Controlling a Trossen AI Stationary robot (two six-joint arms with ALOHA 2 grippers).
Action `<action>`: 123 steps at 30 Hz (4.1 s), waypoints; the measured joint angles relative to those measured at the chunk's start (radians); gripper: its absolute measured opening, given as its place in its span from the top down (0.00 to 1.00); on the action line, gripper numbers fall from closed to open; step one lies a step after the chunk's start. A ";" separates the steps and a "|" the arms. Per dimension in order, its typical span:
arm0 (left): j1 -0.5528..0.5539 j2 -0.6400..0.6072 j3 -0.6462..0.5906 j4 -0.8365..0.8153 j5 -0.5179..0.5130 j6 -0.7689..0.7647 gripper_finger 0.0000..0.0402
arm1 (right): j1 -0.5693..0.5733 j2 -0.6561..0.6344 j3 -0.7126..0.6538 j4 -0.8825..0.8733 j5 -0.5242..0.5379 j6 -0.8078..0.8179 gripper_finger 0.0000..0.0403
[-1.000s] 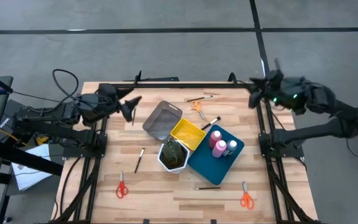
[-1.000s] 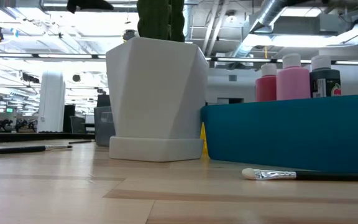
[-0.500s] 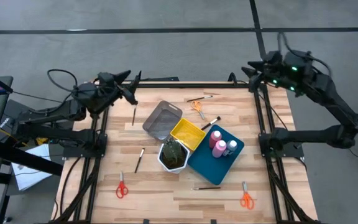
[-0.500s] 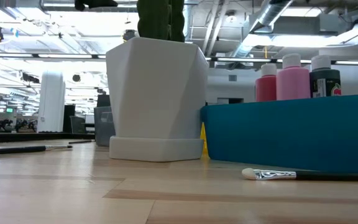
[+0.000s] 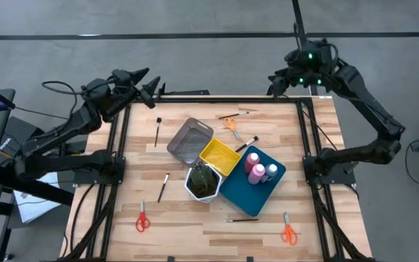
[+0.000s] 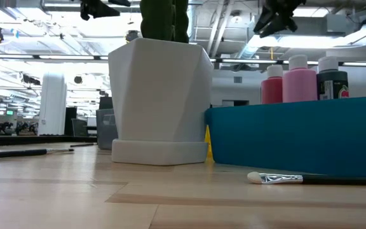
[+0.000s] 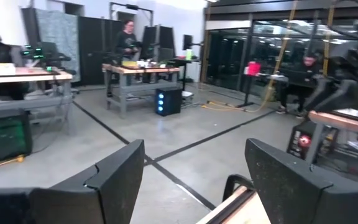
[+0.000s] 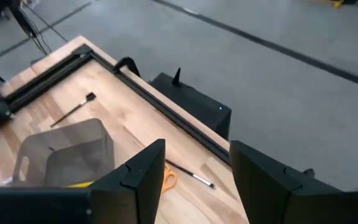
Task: Pick & Place Paint Supplies
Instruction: Put the makeup brush into the black bin
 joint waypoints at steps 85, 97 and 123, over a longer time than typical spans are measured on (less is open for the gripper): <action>0.098 0.093 0.001 0.249 0.302 -0.011 0.32 | -0.111 0.769 -0.099 0.084 -0.251 -0.920 0.71; 0.098 0.093 0.001 0.245 0.352 -0.009 0.32 | -0.106 0.772 -0.099 0.143 -0.228 -1.015 0.71; 0.098 0.066 0.000 0.206 0.367 -0.003 0.32 | -0.103 0.802 -0.099 0.143 -0.211 -1.054 0.71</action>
